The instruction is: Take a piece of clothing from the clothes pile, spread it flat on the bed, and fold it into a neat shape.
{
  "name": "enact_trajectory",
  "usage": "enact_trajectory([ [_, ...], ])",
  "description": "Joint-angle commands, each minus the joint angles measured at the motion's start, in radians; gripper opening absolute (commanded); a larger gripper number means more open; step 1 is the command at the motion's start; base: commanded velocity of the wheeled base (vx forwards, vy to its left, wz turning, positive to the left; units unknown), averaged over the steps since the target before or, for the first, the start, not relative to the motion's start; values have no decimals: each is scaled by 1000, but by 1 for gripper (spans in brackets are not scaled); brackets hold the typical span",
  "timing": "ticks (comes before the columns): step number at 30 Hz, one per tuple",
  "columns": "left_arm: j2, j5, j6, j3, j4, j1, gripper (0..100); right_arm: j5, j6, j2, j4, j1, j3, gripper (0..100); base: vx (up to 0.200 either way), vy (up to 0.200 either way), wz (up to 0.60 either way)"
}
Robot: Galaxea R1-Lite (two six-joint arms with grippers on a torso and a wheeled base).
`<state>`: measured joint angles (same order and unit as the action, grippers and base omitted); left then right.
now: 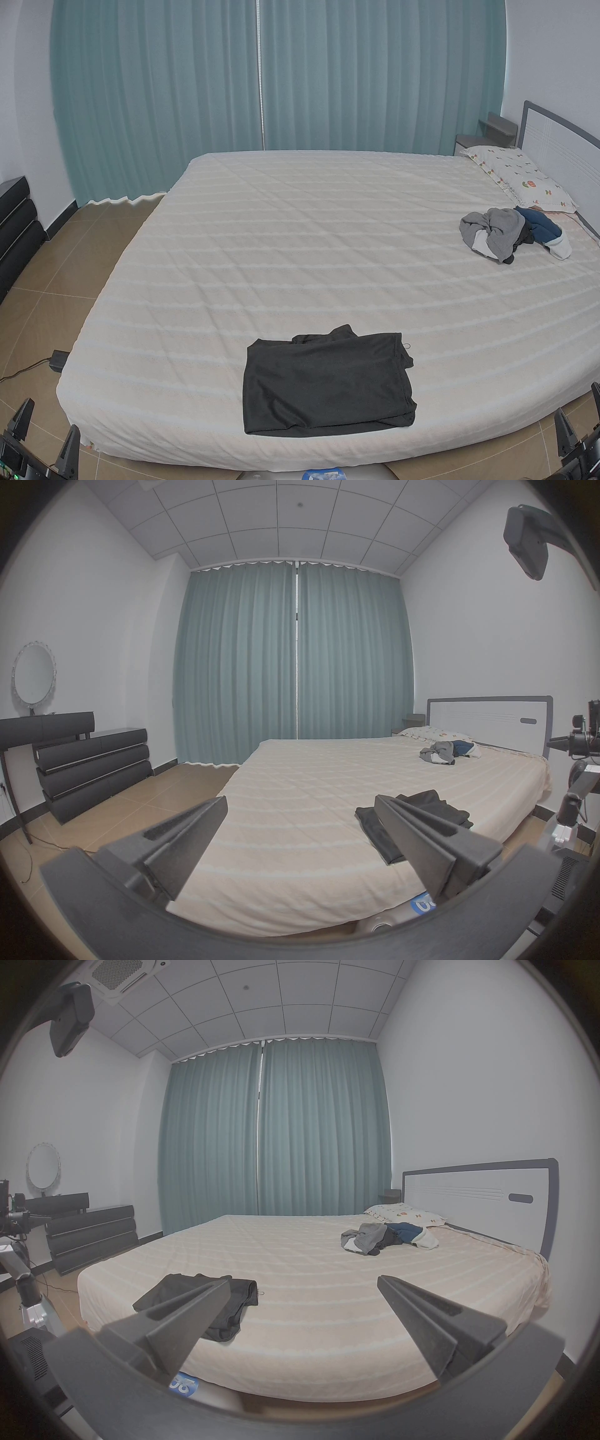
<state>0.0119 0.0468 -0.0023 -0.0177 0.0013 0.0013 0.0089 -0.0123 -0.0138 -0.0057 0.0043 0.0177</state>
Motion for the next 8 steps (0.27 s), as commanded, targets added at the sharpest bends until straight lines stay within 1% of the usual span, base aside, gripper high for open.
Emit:
enact_trajectory([
  [1, -10, 1, -2, 16, 0, 2, 100, 0, -1, 12, 0, 0, -18, 100, 0, 0, 0],
  [8, -10, 1, -2, 16, 0, 0, 100, 0, 0, 14, 0, 0, -18, 100, 0, 0, 0],
])
